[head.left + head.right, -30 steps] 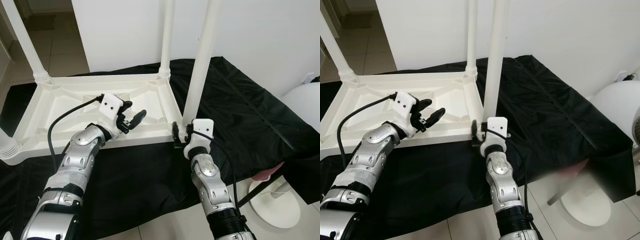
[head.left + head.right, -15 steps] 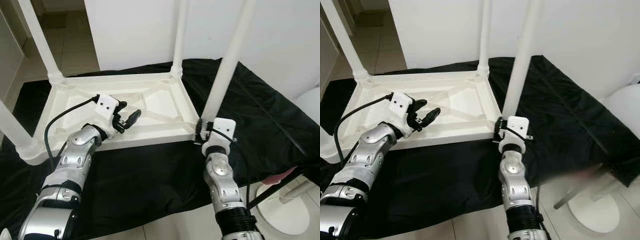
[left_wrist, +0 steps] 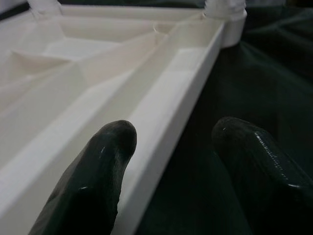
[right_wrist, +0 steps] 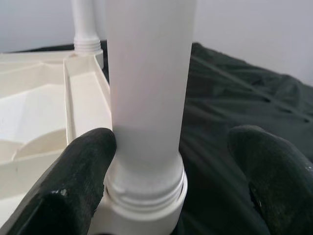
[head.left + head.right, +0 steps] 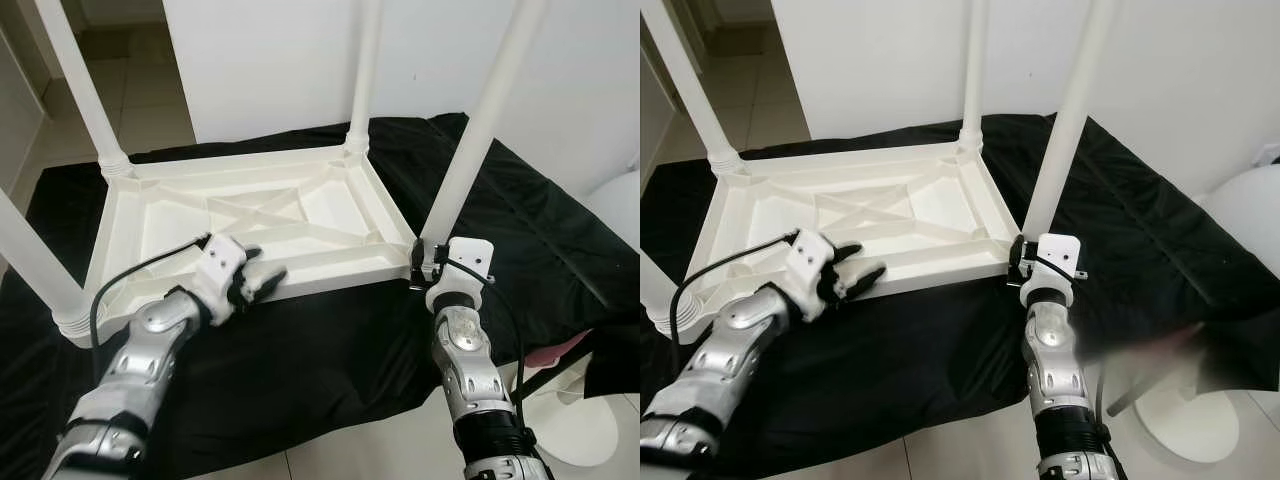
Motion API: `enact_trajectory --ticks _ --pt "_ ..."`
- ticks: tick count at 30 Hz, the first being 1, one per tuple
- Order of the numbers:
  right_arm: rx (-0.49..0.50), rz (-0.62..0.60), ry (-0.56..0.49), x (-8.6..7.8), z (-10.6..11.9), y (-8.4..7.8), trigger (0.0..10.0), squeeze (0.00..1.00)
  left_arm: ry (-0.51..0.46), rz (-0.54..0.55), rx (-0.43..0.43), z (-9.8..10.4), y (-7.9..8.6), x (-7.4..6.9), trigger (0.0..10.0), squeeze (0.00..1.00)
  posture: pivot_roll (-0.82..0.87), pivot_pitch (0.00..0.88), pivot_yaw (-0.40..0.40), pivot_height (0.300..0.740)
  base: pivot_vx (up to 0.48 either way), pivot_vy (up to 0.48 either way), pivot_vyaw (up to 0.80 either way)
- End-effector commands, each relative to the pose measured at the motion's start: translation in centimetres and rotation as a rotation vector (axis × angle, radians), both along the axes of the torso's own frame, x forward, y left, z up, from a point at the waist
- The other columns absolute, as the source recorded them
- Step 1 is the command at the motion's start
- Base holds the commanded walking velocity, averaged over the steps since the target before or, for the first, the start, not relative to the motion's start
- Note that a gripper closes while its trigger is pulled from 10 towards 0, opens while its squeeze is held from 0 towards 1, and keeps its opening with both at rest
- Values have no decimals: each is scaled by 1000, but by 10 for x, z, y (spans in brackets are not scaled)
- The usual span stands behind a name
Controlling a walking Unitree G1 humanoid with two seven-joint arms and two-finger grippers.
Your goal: Building children table
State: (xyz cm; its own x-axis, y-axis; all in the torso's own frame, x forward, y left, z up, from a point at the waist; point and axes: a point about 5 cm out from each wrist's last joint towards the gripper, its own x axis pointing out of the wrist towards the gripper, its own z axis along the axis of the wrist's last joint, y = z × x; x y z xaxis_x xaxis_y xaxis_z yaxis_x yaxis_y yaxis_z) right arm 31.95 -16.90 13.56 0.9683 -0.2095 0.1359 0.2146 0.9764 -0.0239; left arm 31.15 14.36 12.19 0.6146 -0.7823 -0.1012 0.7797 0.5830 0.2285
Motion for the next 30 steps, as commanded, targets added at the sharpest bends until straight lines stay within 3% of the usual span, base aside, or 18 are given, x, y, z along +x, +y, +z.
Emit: enact_trajectory --ticks 1,7,16,25,30 --pt "13 1 21 0 -4 -1 10000 0 11 -26 38 -2 1 -2 10000 0 -45 28 17 740 0 0 0" --pt "13 51 18 2 -5 10 10000 0 3 9 92 -7 6 -1 10000 0 -39 28 11 740 0 0 0" --pt "26 68 10 4 -4 13 10000 0 -5 134 142 -4 14 15 10000 0 -44 19 17 740 0 0 0" --pt "29 78 14 0 -8 16 10000 0 71 250 344 -17 26 29 10000 0 -59 13 34 740 0 0 0" --pt "31 68 11 0 -8 14 10000 0 129 323 331 -18 29 35 10000 0 -65 8 44 740 0 0 0"
